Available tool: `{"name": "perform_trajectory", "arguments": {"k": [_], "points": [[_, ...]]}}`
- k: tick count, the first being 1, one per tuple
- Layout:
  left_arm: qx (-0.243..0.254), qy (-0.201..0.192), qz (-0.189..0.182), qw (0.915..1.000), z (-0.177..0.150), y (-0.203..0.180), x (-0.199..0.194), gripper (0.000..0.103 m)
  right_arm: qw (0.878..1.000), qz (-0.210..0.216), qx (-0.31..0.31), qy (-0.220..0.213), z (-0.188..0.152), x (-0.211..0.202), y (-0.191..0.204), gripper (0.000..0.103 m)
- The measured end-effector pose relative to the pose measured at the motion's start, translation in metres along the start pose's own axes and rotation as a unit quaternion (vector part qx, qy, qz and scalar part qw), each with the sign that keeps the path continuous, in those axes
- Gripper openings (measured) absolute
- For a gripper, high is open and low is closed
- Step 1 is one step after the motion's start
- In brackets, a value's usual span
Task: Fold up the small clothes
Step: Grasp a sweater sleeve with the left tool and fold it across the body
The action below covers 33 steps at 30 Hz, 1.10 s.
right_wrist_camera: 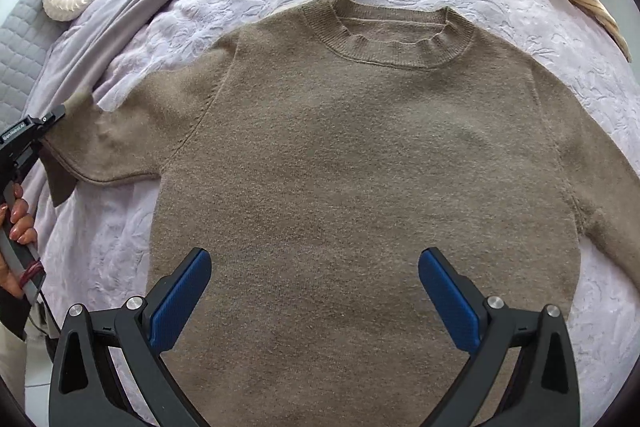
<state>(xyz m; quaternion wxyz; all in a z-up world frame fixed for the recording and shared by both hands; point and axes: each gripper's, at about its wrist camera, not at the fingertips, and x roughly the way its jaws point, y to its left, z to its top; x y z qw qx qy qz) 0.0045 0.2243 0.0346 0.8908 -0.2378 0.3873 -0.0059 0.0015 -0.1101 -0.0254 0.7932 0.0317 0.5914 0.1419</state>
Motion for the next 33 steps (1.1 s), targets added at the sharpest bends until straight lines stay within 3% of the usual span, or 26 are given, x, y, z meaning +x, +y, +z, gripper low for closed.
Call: {"name": "perform_trajectory", "arguments": {"k": [4, 8, 10, 13, 15, 16, 17, 19, 21, 23, 26, 28, 30, 33], "points": [[0.083, 0.046, -0.063, 0.9935, -0.021, -0.123, 0.050, 0.005, 0.999, 0.006, 0.040, -0.022, -0.004, -0.018, -0.042, 0.103], [0.169, 0.113, -0.102, 0.9738, -0.077, -0.229, 0.092, 0.006, 0.996, -0.001, 0.086, -0.038, -0.014, -0.031, -0.094, 0.103], [0.216, 0.138, -0.084, 0.9629, -0.104, -0.259, 0.114, 0.006, 0.993, -0.001, 0.115, -0.039, -0.021, -0.033, -0.122, 0.103], [0.283, 0.171, -0.015, 0.9437, -0.146, -0.278, 0.137, 0.006, 0.985, 0.016, 0.167, -0.037, -0.033, -0.029, -0.161, 0.103], [0.296, 0.168, 0.006, 0.9403, -0.157, -0.276, 0.137, 0.009, 0.980, 0.028, 0.194, -0.032, -0.041, -0.024, -0.180, 0.103], [0.296, 0.167, 0.005, 0.9404, -0.159, -0.275, 0.134, 0.028, 0.978, 0.038, 0.204, -0.031, -0.043, -0.021, -0.187, 0.103], [0.296, 0.167, 0.004, 0.9404, -0.159, -0.275, 0.131, 0.066, 0.975, 0.050, 0.214, -0.030, -0.045, -0.019, -0.193, 0.103], [0.298, 0.152, 0.016, 0.9423, -0.151, -0.273, 0.119, 0.091, 0.971, 0.068, 0.227, -0.031, -0.044, -0.015, -0.195, 0.103], [0.304, 0.127, 0.020, 0.9440, -0.136, -0.263, 0.101, 0.091, 0.971, 0.079, 0.225, -0.031, -0.039, -0.012, -0.194, 0.103], [0.297, 0.110, 0.036, 0.9478, -0.123, -0.245, 0.082, 0.091, 0.979, 0.073, 0.191, -0.027, -0.025, -0.010, -0.179, 0.103], [0.269, 0.088, 0.075, 0.9562, -0.098, -0.206, 0.064, 0.091, 0.995, 0.034, 0.082, -0.052, 0.003, -0.015, -0.135, 0.103], [0.235, 0.089, 0.110, 0.9616, -0.082, -0.168, 0.062, 0.091, 0.998, 0.003, -0.007, -0.066, 0.022, -0.014, -0.094, 0.103], [0.209, 0.107, 0.156, 0.9594, -0.074, -0.134, 0.072, 0.091, 0.991, -0.043, -0.105, -0.070, 0.038, -0.003, -0.050, 0.103], [0.176, 0.139, 0.194, 0.9550, -0.076, -0.092, 0.089, 0.090, 0.967, -0.121, -0.214, -0.071, 0.048, 0.030, 0.002, 0.100]]}}
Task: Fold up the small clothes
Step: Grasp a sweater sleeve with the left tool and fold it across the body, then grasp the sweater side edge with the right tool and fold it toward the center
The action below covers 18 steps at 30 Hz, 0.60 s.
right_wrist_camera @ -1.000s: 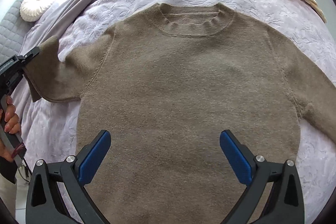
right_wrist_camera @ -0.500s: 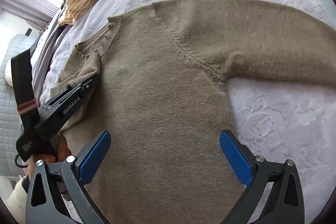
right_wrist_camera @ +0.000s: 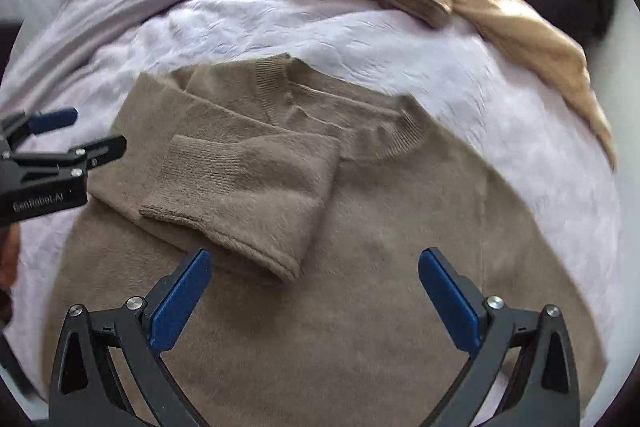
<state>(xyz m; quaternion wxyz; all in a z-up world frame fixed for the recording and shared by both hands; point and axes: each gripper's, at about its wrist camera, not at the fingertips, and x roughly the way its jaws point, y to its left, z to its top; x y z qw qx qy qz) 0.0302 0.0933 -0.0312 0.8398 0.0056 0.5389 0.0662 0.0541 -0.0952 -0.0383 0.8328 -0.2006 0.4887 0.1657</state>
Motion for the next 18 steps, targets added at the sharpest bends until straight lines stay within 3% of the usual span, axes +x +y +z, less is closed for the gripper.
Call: {"name": "perform_trajectory", "arguments": {"k": [2, 3, 4, 5, 7, 9, 10, 11, 13, 14, 15, 16, 17, 18], "points": [[-0.010, 0.016, 0.000, 0.9998, -0.005, 0.008, 0.014, 0.090, 0.998, -0.029, -0.057, 0.016, 0.010, 0.022, 0.023, 0.084], [-0.013, 0.019, -0.002, 0.9997, -0.008, 0.009, 0.018, 0.090, 0.996, -0.039, -0.072, 0.025, 0.012, 0.030, 0.029, 0.055], [-0.014, 0.019, -0.004, 0.9997, -0.009, 0.009, 0.021, 0.090, 0.996, -0.037, -0.074, 0.032, 0.014, 0.038, 0.029, 0.018], [-0.014, 0.019, -0.002, 0.9997, -0.011, 0.009, 0.022, 0.090, 0.998, -0.022, -0.054, 0.034, 0.017, 0.040, 0.023, 0.010], [-0.013, 0.016, -0.003, 0.9998, -0.012, 0.008, 0.023, 0.090, 0.999, 0.020, 0.037, 0.015, 0.017, 0.028, -0.005, 0.008], [-0.012, 0.016, -0.005, 0.9998, -0.013, 0.008, 0.024, 0.090, 0.984, 0.080, 0.158, -0.004, 0.005, 0.020, -0.047, 0.008], [-0.011, 0.018, -0.006, 0.9998, -0.013, 0.009, 0.025, 0.090, 0.966, 0.116, 0.232, -0.012, -0.007, 0.019, -0.071, 0.008], [-0.011, 0.019, -0.007, 0.9997, -0.010, 0.008, 0.026, 0.090, 0.939, 0.152, 0.309, -0.016, -0.025, 0.022, -0.095, 0.008], [-0.010, 0.021, -0.011, 0.9997, -0.008, 0.009, 0.026, 0.090, 0.871, 0.223, 0.436, -0.017, -0.067, 0.036, -0.132, 0.008], [-0.009, 0.022, -0.013, 0.9996, -0.008, 0.010, 0.025, 0.090, 0.848, 0.241, 0.471, -0.012, -0.083, 0.041, -0.141, 0.011], [-0.010, 0.022, -0.014, 0.9996, -0.006, 0.011, 0.026, 0.090, 0.841, 0.238, 0.486, -0.004, -0.092, 0.043, -0.146, 0.012], [-0.009, 0.020, -0.012, 0.9997, -0.005, 0.013, 0.024, 0.090, 0.855, 0.219, 0.471, 0.000, -0.094, 0.038, -0.146, 0.013], [-0.006, 0.018, -0.009, 0.9998, -0.004, 0.014, 0.023, 0.090, 0.884, 0.196, 0.425, -0.004, -0.087, 0.028, -0.138, 0.014], [-0.004, 0.017, -0.007, 0.9998, -0.004, 0.014, 0.023, 0.090, 0.915, 0.175, 0.364, -0.013, -0.077, 0.016, -0.124, 0.024]]}}
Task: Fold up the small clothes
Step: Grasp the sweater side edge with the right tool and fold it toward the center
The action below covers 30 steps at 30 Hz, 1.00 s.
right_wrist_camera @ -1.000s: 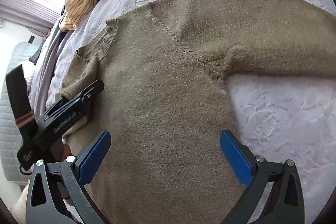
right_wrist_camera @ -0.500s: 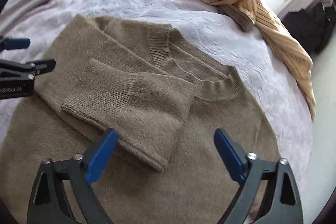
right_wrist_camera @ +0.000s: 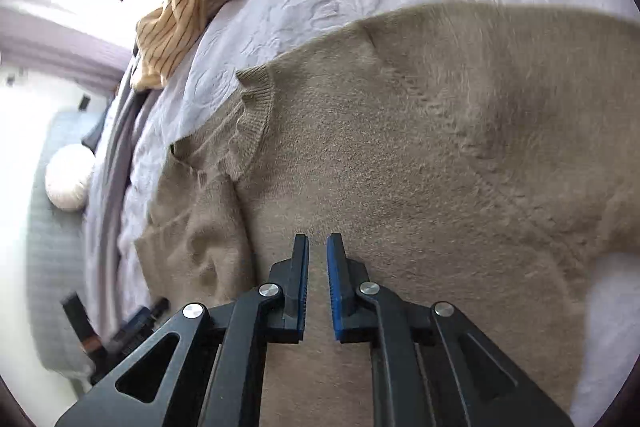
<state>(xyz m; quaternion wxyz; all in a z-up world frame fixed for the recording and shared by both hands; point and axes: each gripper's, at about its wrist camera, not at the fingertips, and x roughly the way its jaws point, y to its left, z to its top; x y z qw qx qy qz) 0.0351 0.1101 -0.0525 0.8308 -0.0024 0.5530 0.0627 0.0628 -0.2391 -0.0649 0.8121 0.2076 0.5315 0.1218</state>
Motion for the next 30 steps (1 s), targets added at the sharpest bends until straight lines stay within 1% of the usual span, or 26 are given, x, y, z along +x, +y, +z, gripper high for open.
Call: {"name": "perform_trajectory", "arguments": {"k": [1, 2, 3, 4, 5, 6, 8, 9, 10, 11, 12, 13, 14, 15, 16, 17, 18, 20, 21, 23, 24, 25, 26, 27, 29, 30], "points": [[0.003, 0.001, 0.002, 1.0000, 0.001, 0.000, 0.001, 0.090, 0.998, -0.014, -0.058, -0.003, -0.004, -0.003, 0.020, 0.052], [0.004, 0.003, 0.003, 1.0000, 0.001, -0.001, 0.002, 0.090, 0.990, -0.040, -0.136, -0.008, -0.010, -0.003, 0.047, 0.069], [0.005, 0.005, 0.004, 1.0000, 0.001, -0.002, 0.003, 0.090, 0.975, -0.070, -0.208, -0.014, -0.018, -0.001, 0.069, 0.087], [0.005, 0.005, 0.005, 1.0000, 0.001, -0.003, 0.004, 0.090, 0.953, -0.105, -0.283, -0.020, -0.029, 0.005, 0.090, 0.087], [0.006, 0.004, 0.007, 1.0000, 0.001, -0.004, 0.005, 0.090, 0.924, -0.146, -0.353, -0.017, -0.041, 0.016, 0.110, 0.087], [0.006, 0.003, 0.009, 0.9999, 0.000, -0.005, 0.005, 0.090, 0.899, -0.179, -0.400, -0.013, -0.050, 0.027, 0.122, 0.085], [0.007, 0.002, 0.012, 0.9999, -0.001, -0.006, 0.006, 0.090, 0.855, -0.230, -0.465, -0.010, -0.062, 0.050, 0.136, 0.080], [0.008, 0.001, 0.013, 0.9999, -0.001, -0.006, 0.007, 0.090, 0.843, -0.247, -0.477, -0.013, -0.064, 0.056, 0.138, 0.064], [0.009, 0.000, 0.014, 0.9999, -0.002, -0.007, 0.008, 0.090, 0.842, -0.248, -0.480, -0.012, -0.062, 0.060, 0.138, 0.021], [0.011, -0.002, 0.015, 0.9998, -0.003, -0.008, 0.008, 0.090, 0.861, -0.232, -0.453, -0.007, -0.053, 0.059, 0.135, 0.011], [0.013, -0.003, 0.016, 0.9998, -0.003, -0.008, 0.008, 0.090, 0.893, -0.204, -0.400, -0.012, -0.039, 0.049, 0.127, 0.011], [0.014, -0.004, 0.017, 0.9998, -0.004, -0.008, 0.009, 0.090, 0.942, -0.146, -0.302, -0.018, -0.020, 0.034, 0.107, 0.011], [0.016, -0.005, 0.017, 0.9997, -0.005, -0.009, 0.010, 0.091, 0.972, -0.089, -0.215, -0.019, -0.008, 0.026, 0.085, 0.011], [0.017, -0.006, 0.016, 0.9997, -0.005, -0.009, 0.010, 0.091, 0.995, -0.013, -0.096, -0.022, 0.002, 0.017, 0.050, 0.011], [0.018, -0.007, 0.015, 0.9997, -0.006, -0.010, 0.011, 0.091, 0.999, 0.043, 0.001, -0.023, 0.004, 0.016, 0.021, 0.012], [0.018, -0.007, 0.015, 0.9997, -0.006, -0.010, 0.011, 0.091, 0.990, 0.096, 0.098, -0.022, -0.001, 0.017, -0.012, 0.012], [0.018, -0.006, 0.014, 0.9997, -0.006, -0.010, 0.011, 0.091, 0.975, 0.137, 0.171, -0.022, -0.010, 0.019, -0.036, 0.012], [0.020, -0.005, 0.012, 0.9997, -0.005, -0.009, 0.012, 0.091, 0.934, 0.201, 0.294, -0.029, -0.030, 0.025, -0.076, 0.016], [0.021, -0.003, 0.009, 0.9997, -0.004, -0.008, 0.012, 0.091, 0.915, 0.217, 0.338, -0.041, -0.040, 0.024, -0.089, 0.016], [0.019, 0.003, 0.003, 0.9998, 0.001, -0.006, 0.011, 0.091, 0.889, 0.243, 0.383, -0.061, -0.051, 0.019, -0.103, 0.019], [0.017, 0.003, -0.002, 0.9998, 0.004, -0.004, 0.011, 0.091, 0.886, 0.248, 0.387, -0.065, -0.053, 0.017, -0.104, 0.025], [0.015, 0.003, -0.008, 0.9999, 0.008, -0.002, 0.010, 0.090, 0.888, 0.247, 0.382, -0.066, -0.052, 0.015, -0.102, 0.035], [0.012, 0.004, -0.015, 0.9998, 0.012, -0.001, 0.010, 0.090, 0.896, 0.243, 0.367, -0.064, -0.048, 0.013, -0.099, 0.043], [0.009, 0.009, -0.024, 0.9996, 0.017, 0.000, 0.012, 0.090, 0.901, 0.241, 0.354, -0.062, -0.045, 0.011, -0.096, 0.056], [0.003, 0.028, -0.041, 0.9988, 0.026, 0.002, 0.020, 0.087, 0.915, 0.231, 0.326, -0.056, -0.032, 0.012, -0.086, 0.058], [-0.002, 0.032, -0.050, 0.9982, 0.029, 0.003, 0.023, 0.077, 0.921, 0.223, 0.314, -0.050, -0.026, 0.011, -0.084, 0.058]]}}
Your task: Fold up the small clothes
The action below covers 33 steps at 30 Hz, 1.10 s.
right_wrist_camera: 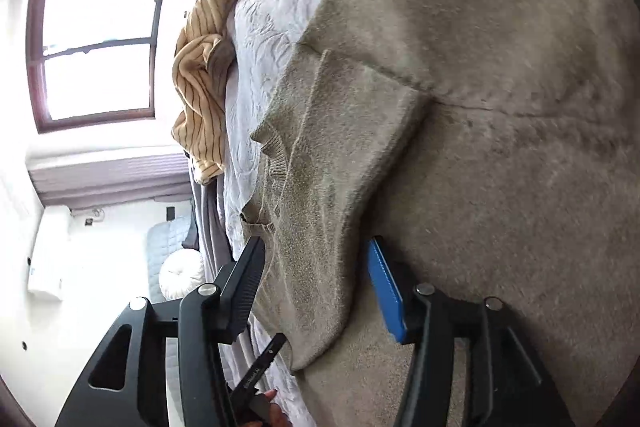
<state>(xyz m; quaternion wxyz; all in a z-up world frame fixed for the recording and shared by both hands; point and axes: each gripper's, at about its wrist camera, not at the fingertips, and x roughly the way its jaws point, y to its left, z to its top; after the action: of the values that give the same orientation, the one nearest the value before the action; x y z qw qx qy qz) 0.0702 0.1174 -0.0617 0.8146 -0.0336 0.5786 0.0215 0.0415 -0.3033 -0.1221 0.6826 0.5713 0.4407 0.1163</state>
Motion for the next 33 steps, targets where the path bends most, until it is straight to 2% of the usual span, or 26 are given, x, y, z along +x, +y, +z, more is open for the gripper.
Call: {"name": "perform_trajectory", "arguments": {"k": [1, 2, 3, 4, 6, 9, 10, 12, 14, 16, 18, 20, 21, 22, 26, 31, 32, 33], "points": [[-0.002, 0.001, -0.010, 1.0000, 0.003, 0.000, 0.001, 0.039, 1.000, -0.019, -0.011, 0.007, 0.003, 0.007, 0.006, 0.058], [-0.002, 0.009, -0.032, 0.9995, 0.006, 0.001, 0.003, 0.008, 0.999, -0.038, -0.019, 0.017, 0.005, 0.014, 0.010, 0.056], [-0.003, 0.014, -0.038, 0.9992, 0.008, 0.001, 0.003, 0.008, 0.998, -0.051, -0.022, 0.023, 0.005, 0.020, 0.014, 0.033], [0.001, 0.010, -0.038, 0.9992, 0.009, 0.000, 0.001, 0.008, 0.998, -0.057, -0.019, 0.032, 0.004, 0.025, 0.014, 0.006], [0.023, -0.001, -0.037, 0.9991, 0.007, 0.000, -0.003, 0.008, 0.998, -0.056, -0.014, 0.031, -0.003, 0.019, 0.013, 0.006], [0.051, -0.008, -0.041, 0.9978, 0.002, 0.002, 0.000, 0.008, 0.991, -0.120, -0.047, 0.030, -0.011, 0.016, 0.004, 0.006], [0.054, -0.008, -0.043, 0.9976, 0.002, 0.002, 0.000, 0.009, 0.988, -0.137, -0.055, 0.035, -0.012, 0.017, -0.003, 0.006], [0.048, -0.009, -0.045, 0.9978, 0.002, 0.005, -0.005, 0.009, 0.988, -0.139, -0.063, 0.032, -0.011, 0.013, -0.008, 0.006], [0.046, -0.018, -0.025, 0.9984, 0.000, 0.008, -0.015, 0.009, 0.985, -0.153, -0.076, 0.025, -0.013, 0.001, -0.003, 0.006], [0.050, -0.021, 0.000, 0.9986, -0.004, 0.009, -0.026, 0.009, 0.983, -0.160, -0.087, 0.025, -0.016, -0.010, 0.002, 0.012], [0.045, -0.013, -0.008, 0.9989, -0.011, 0.011, -0.034, 0.009, 0.986, -0.139, -0.081, 0.030, -0.020, -0.026, 0.001, 0.014], [0.046, -0.005, -0.013, 0.9989, -0.020, 0.007, -0.041, 0.009, 0.991, -0.113, -0.068, 0.029, -0.025, -0.042, -0.002, 0.048], [0.048, -0.001, -0.014, 0.9988, -0.026, 0.004, -0.044, 0.009, 0.992, -0.106, -0.062, 0.025, -0.027, -0.048, -0.002, 0.080], [0.048, 0.002, -0.017, 0.9987, -0.031, 0.002, -0.047, 0.009, 0.993, -0.097, -0.058, 0.018, -0.030, -0.054, -0.002, 0.088], [0.053, 0.018, -0.026, 0.9981, -0.054, -0.014, -0.053, 0.009, 0.997, -0.058, -0.039, 0.023, -0.040, -0.059, 0.001, 0.089], [0.054, 0.027, -0.047, 0.9971, -0.077, -0.027, -0.058, 0.009, 0.999, -0.031, -0.031, 0.023, -0.057, -0.064, 0.007, 0.103], [0.055, 0.026, -0.051, 0.9968, -0.079, -0.028, -0.059, 0.013, 0.999, -0.023, -0.029, 0.019, -0.062, -0.067, 0.009, 0.103], [0.059, 0.029, -0.056, 0.9963, -0.082, -0.030, -0.060, 0.027, 0.999, -0.016, -0.027, 0.017, -0.066, -0.069, 0.009, 0.103]]}}
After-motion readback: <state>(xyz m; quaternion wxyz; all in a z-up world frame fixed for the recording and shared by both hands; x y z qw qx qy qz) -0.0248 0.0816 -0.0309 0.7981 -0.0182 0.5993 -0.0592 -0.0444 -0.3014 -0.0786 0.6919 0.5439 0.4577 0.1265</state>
